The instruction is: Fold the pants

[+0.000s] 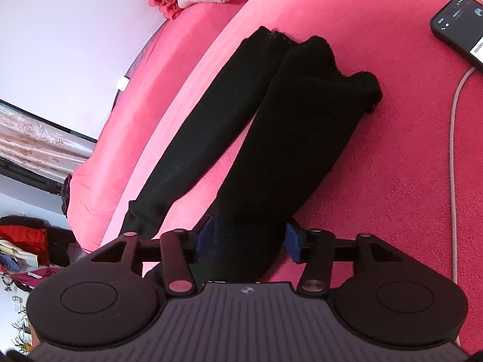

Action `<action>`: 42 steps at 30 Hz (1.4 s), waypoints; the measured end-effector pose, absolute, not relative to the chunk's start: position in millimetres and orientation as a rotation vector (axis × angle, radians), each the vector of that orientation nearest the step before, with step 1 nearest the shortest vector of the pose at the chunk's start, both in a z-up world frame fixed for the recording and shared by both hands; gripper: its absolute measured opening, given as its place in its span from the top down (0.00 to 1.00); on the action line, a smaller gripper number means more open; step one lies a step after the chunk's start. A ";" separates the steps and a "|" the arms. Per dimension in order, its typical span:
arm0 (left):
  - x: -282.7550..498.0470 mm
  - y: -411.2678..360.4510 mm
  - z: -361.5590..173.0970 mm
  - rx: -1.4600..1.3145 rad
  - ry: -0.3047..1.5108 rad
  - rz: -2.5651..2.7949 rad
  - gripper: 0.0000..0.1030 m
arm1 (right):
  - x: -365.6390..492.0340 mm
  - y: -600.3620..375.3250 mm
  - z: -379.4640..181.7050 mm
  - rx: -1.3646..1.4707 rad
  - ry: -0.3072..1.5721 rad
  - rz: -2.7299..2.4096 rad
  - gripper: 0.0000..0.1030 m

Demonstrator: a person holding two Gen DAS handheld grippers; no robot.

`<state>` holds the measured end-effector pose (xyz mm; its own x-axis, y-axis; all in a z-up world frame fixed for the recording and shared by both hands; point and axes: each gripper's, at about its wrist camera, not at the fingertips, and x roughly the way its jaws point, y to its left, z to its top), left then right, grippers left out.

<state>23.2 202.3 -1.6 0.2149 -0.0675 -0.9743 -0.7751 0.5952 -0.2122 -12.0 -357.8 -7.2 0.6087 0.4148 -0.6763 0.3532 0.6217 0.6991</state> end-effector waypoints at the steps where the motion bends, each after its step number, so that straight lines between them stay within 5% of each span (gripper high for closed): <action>1: 28.0 201.8 -3.4 -0.818 1.292 0.577 0.00 | -12.0 -357.0 -7.7 0.940 0.953 0.042 0.41; 11: 41.6 187.8 -11.5 -0.696 1.345 0.618 0.00 | -8.6 -351.2 -15.1 0.928 0.969 0.024 0.37; 14: 21.9 194.4 -4.3 -0.694 1.316 0.604 0.12 | -7.1 -347.2 -15.8 0.914 0.965 0.025 0.39; 17: -0.9 206.6 -4.4 -0.757 1.265 0.583 0.29 | -3.4 -343.6 -16.3 0.893 0.976 0.012 0.57; 21: -25.0 218.7 -0.1 -0.812 1.196 0.549 0.38 | 2.9 -339.7 -15.7 0.873 0.994 0.008 0.91; 42: -6.6 277.8 49.2 -0.862 0.924 0.365 0.41 | 95.6 -345.5 38.3 0.931 0.780 0.123 0.93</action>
